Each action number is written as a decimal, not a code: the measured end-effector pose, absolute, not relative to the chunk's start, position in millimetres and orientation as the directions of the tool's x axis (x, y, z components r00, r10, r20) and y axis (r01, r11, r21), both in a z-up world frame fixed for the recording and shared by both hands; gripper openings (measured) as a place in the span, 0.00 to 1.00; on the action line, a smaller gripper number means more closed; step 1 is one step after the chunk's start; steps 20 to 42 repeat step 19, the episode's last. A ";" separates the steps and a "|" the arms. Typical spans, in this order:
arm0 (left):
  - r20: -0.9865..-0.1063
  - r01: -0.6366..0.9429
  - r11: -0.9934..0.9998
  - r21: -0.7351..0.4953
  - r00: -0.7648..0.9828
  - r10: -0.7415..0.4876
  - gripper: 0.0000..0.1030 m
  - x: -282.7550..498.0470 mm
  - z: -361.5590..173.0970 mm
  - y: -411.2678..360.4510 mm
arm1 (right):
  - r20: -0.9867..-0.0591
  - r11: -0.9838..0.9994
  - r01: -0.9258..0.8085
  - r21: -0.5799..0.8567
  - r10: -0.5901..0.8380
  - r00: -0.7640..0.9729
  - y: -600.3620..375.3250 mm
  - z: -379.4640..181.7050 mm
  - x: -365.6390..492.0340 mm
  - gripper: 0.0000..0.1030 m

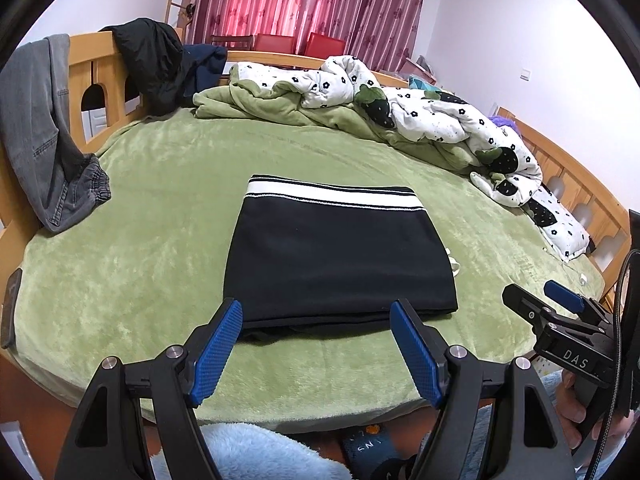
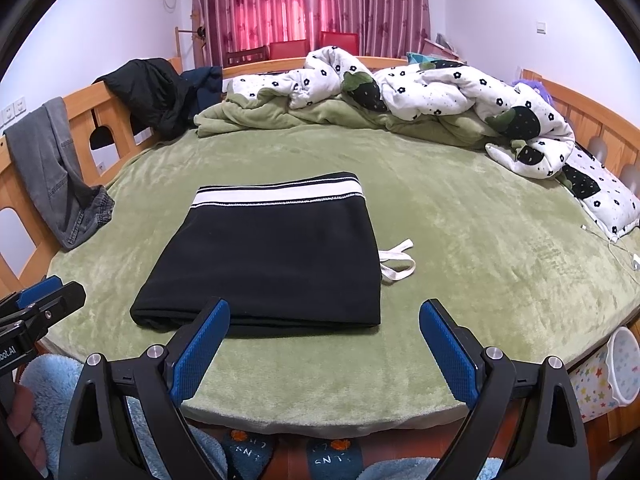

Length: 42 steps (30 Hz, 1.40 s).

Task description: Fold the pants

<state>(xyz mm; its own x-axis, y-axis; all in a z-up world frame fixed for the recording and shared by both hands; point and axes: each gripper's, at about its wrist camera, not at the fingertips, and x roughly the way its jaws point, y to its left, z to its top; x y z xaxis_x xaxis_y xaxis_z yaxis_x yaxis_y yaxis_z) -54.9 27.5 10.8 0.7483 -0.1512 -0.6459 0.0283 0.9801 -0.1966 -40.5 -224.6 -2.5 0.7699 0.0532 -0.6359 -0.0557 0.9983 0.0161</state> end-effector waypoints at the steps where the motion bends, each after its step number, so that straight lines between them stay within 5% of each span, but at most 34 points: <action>1: -0.646 0.028 0.980 -0.195 0.748 -0.150 0.73 -54.8 10.8 27.8 | -0.634 0.998 -0.056 0.017 0.055 0.771 -224.9 -2.4 -40.5 0.92; 42: -0.642 0.027 0.978 -0.208 0.751 -0.157 0.73 -56.2 10.9 26.8 | -0.632 0.999 -0.052 0.013 0.049 0.773 -227.8 -4.1 -40.6 0.92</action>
